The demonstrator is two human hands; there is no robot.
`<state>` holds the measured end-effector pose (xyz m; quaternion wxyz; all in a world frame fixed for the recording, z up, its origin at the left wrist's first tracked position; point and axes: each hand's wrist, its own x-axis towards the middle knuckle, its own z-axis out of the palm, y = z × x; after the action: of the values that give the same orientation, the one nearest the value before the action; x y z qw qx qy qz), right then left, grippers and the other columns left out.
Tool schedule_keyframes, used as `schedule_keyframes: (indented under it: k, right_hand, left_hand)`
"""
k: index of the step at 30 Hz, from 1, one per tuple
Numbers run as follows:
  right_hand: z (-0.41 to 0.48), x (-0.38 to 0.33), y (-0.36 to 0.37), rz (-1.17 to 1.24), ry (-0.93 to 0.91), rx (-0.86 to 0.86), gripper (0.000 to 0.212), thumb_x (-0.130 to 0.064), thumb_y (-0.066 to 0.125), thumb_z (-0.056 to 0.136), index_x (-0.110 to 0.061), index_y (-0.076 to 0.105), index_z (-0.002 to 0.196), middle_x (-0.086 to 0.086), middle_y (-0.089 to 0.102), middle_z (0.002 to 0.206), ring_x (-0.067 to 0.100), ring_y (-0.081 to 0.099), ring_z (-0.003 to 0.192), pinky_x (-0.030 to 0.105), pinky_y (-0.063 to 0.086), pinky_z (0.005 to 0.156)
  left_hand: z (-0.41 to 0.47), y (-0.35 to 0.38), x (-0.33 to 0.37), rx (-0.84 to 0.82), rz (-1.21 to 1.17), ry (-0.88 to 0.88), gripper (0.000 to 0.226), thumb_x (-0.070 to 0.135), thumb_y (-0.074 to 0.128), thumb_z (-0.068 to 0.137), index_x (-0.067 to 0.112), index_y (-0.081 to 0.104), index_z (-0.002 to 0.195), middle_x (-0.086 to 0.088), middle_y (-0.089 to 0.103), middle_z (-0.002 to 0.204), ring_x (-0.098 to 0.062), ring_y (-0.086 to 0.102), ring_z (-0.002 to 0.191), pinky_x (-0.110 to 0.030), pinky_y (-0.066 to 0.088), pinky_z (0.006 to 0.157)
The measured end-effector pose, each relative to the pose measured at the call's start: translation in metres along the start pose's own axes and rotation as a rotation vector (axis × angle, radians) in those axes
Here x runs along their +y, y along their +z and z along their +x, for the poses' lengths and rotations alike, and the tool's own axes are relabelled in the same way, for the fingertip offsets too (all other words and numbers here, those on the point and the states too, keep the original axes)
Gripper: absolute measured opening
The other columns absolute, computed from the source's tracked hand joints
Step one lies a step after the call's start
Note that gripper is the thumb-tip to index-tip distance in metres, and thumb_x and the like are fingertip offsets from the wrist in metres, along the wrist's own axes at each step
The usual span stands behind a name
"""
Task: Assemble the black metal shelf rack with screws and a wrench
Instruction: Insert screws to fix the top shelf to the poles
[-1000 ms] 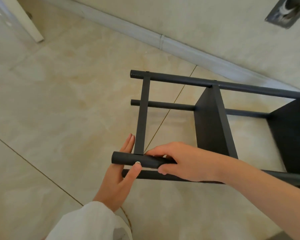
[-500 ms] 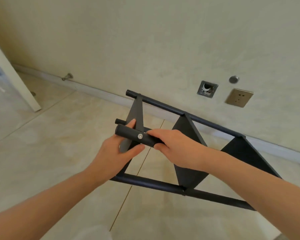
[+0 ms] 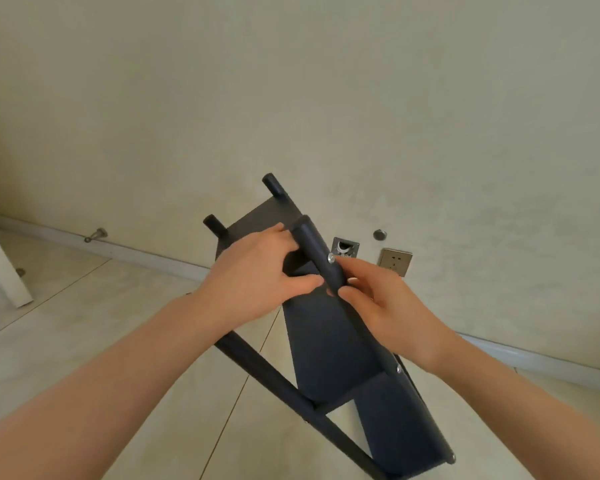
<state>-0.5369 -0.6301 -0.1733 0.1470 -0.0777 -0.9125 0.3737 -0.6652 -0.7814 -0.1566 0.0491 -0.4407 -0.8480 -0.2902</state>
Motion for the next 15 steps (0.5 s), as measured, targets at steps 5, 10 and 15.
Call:
schedule_keyframes:
  k: [5,10,15]
  right_hand:
    - [-0.042,0.012,-0.017,0.044,0.116,0.120,0.040,-0.013,0.050,0.101,-0.027,0.049,0.138,-0.006,0.063,0.125,0.009,0.059,0.117,0.034,0.047,0.106]
    - [-0.074,0.023,-0.034,0.077,0.196,0.203,0.040,-0.014,0.049,0.102,-0.023,0.049,0.141,-0.006,0.062,0.129,0.011,0.058,0.122,0.034,0.045,0.108]
    - [-0.091,0.024,-0.044,0.070,0.264,0.242,0.040,-0.018,0.052,0.100,-0.024,0.046,0.140,-0.006,0.057,0.137,0.015,0.055,0.127,0.036,0.044,0.109]
  left_hand:
    - [-0.011,0.020,0.049,0.067,0.083,0.125,0.040,0.051,0.065,0.090,0.044,0.055,0.128,0.021,0.064,0.117,-0.006,0.060,0.112,-0.027,0.053,0.086]
    - [-0.032,0.044,0.067,0.173,0.222,0.206,0.062,0.023,0.074,0.090,0.022,0.050,0.147,0.006,0.054,0.147,-0.015,0.049,0.137,-0.027,0.032,0.110]
    - [-0.045,0.059,0.089,0.183,0.276,0.204,0.070,-0.005,0.070,0.089,0.018,0.043,0.150,0.001,0.046,0.153,-0.020,0.041,0.143,-0.030,0.023,0.116]
